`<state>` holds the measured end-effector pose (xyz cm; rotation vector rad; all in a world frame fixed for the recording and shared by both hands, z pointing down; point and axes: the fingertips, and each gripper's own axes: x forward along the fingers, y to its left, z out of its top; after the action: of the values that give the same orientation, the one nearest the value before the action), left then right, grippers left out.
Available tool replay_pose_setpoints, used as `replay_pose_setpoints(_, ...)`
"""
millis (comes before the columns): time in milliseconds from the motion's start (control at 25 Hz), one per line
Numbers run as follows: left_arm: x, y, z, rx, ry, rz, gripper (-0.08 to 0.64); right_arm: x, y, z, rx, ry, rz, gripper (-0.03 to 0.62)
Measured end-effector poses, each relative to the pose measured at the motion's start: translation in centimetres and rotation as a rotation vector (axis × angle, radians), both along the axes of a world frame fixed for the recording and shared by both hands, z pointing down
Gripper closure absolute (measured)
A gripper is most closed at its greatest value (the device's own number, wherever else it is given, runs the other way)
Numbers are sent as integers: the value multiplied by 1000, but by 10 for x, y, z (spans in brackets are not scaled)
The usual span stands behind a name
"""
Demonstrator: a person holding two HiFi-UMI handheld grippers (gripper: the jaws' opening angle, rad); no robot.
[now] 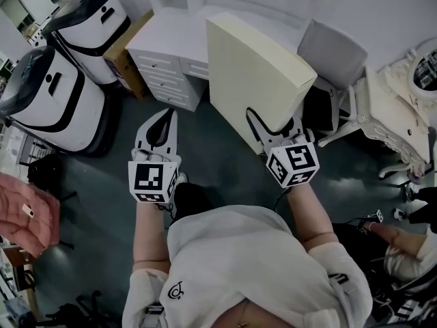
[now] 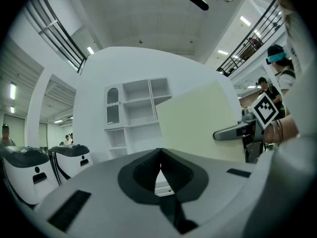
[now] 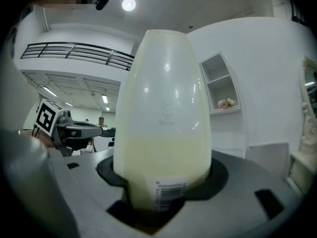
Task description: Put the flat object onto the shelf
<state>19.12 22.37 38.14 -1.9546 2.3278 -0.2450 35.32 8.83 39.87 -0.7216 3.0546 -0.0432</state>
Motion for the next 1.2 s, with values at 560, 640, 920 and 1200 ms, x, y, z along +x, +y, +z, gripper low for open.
replay_pose_setpoints(560, -192, -104, -10, 25, 23, 168, 546, -168, -82, -12, -2, 5, 168, 310)
replay_pose_setpoints(640, -223, -123, -12, 31, 32, 200, 546, -194, -96, -13, -3, 9, 207, 310)
replay_pose_setpoints(920, -320, -177, -13, 25, 49, 280, 546, -275, -143, -21, -13, -8, 317, 310)
replay_pose_setpoints(1200, -363, -222, -11, 23, 75, 333, 546, -303, -185, -35, 9, 12, 406, 310)
